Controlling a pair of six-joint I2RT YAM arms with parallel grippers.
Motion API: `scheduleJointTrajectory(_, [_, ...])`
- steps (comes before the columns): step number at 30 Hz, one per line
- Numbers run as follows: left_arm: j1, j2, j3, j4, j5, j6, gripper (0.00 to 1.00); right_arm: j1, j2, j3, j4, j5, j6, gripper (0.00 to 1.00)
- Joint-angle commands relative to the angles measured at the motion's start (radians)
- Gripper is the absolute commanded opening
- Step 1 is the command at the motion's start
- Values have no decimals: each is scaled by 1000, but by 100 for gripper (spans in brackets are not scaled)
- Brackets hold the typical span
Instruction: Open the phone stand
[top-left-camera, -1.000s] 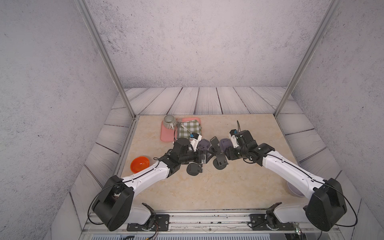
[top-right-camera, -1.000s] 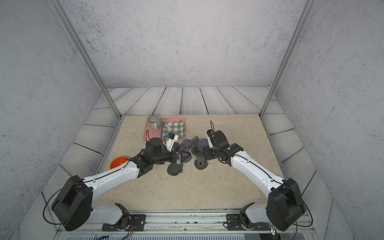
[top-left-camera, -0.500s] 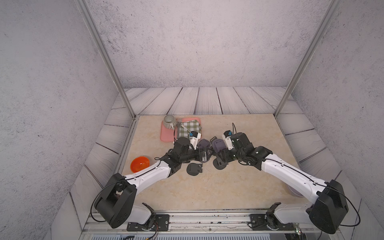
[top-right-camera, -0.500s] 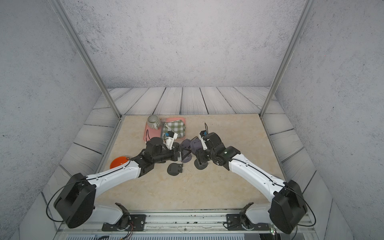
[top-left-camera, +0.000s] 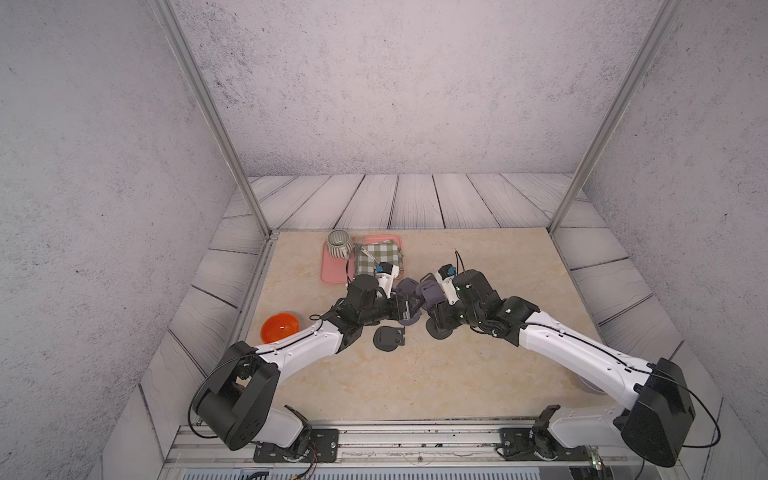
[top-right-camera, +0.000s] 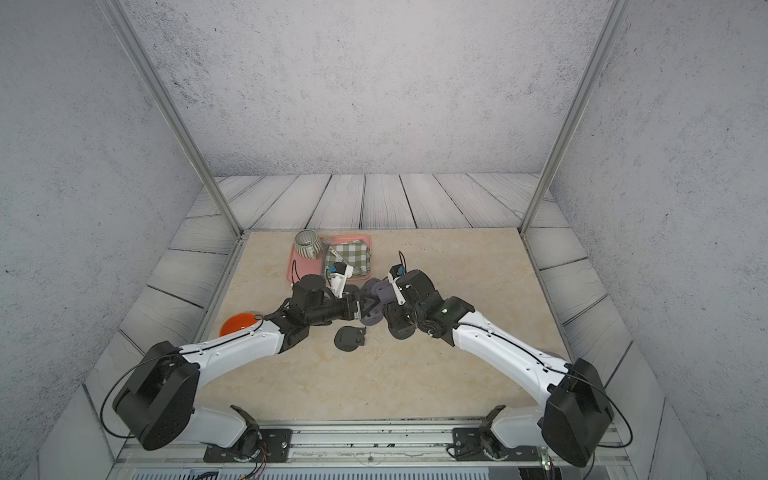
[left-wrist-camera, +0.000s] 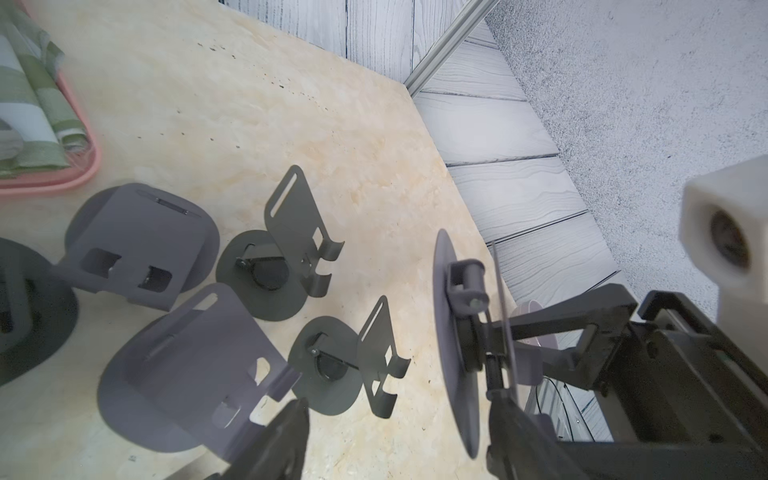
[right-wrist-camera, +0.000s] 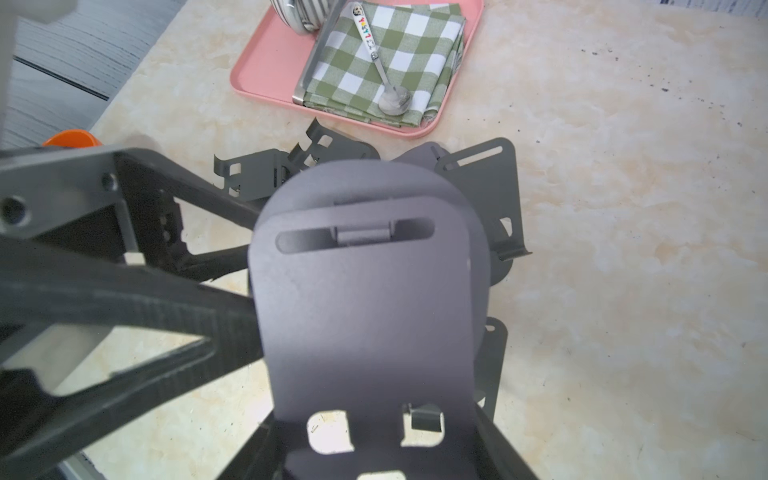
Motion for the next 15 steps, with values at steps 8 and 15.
scheduleJointTrajectory(8, [23, 11, -30, 69, 11, -29, 70, 34, -39, 17, 63, 30, 2, 49])
scheduleJointTrajectory(15, [30, 38, -48, 184, 65, -80, 61, 62, -26, 19, 87, 28, 9, 49])
